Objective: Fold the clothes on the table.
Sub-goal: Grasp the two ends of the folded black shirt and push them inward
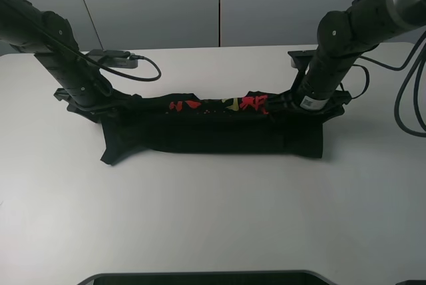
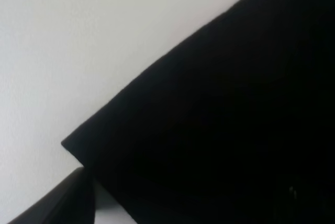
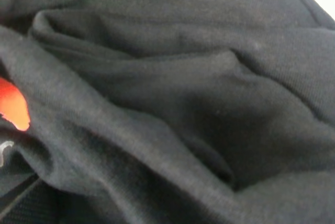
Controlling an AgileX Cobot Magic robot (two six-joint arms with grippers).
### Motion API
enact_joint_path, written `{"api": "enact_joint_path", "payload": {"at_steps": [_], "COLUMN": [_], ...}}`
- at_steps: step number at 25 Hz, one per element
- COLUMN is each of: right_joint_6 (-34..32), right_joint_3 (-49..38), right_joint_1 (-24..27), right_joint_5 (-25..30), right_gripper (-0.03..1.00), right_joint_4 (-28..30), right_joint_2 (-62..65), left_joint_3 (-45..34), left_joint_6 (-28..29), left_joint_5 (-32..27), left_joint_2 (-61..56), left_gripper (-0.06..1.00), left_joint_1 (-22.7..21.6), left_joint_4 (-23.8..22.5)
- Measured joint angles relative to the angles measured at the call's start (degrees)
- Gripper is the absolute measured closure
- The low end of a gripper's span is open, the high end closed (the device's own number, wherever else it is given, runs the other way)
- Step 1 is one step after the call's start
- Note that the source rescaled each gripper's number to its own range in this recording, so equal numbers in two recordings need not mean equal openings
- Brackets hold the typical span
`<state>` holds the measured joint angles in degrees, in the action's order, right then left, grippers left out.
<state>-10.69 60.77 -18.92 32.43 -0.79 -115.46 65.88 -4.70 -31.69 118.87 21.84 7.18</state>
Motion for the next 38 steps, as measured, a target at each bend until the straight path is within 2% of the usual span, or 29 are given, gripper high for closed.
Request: {"api": "enact_joint_path", "payload": {"at_steps": [2, 4, 6, 9, 10, 16, 23, 26, 32, 38], "right_joint_6": [0.0, 0.0, 0.3, 0.7, 1.0, 1.7, 2.7, 5.2, 15.2, 16.5], "right_joint_3": [0.0, 0.0, 0.0, 0.0, 0.0, 0.1, 0.1, 1.0, 5.9, 6.0], "right_joint_1": [0.0, 0.0, 0.0, 0.0, 0.0, 0.0, 0.0, 0.0, 0.0, 0.0], "right_joint_5": [-1.0, -1.9, -2.6, -3.1, -3.1, -2.9, 1.4, 4.1, 8.6, 9.4], "right_gripper": [0.05, 0.21, 0.41, 0.84, 0.89, 0.89, 0.89, 0.89, 0.89, 0.89], "right_joint_4": [0.0, -0.3, -0.3, -0.3, 0.0, 0.1, -0.2, -3.5, -15.9, -15.0], "right_joint_2": [0.0, 0.0, -0.2, -0.4, -0.4, 0.2, 7.6, 10.7, 12.5, 12.5], "left_joint_3": [0.0, 0.0, 0.0, 0.0, 0.0, 0.0, 0.0, 0.0, 0.0, 0.0], "left_joint_6": [0.0, 0.0, 0.0, 0.0, 0.0, -0.4, -0.4, -0.4, -0.4, -0.4], "left_joint_5": [0.0, 0.0, 0.0, 0.1, 0.1, 0.2, 0.2, 0.2, 0.2, 0.2], "left_joint_2": [0.0, 0.0, 0.0, 0.1, 0.1, 0.1, 0.1, 0.1, 0.1, 0.1], "left_gripper": [0.04, 0.04, 0.04, 0.04, 0.04, 0.04, 0.04, 0.04, 0.04, 0.04], "left_joint_1": [0.0, 0.0, 0.0, 0.0, 0.0, 0.0, 0.0, 0.0, 0.0, 0.0], "left_joint_4": [0.0, 0.0, 0.0, 0.1, 0.1, 0.1, 0.0, 0.0, 0.0, 0.0]}}
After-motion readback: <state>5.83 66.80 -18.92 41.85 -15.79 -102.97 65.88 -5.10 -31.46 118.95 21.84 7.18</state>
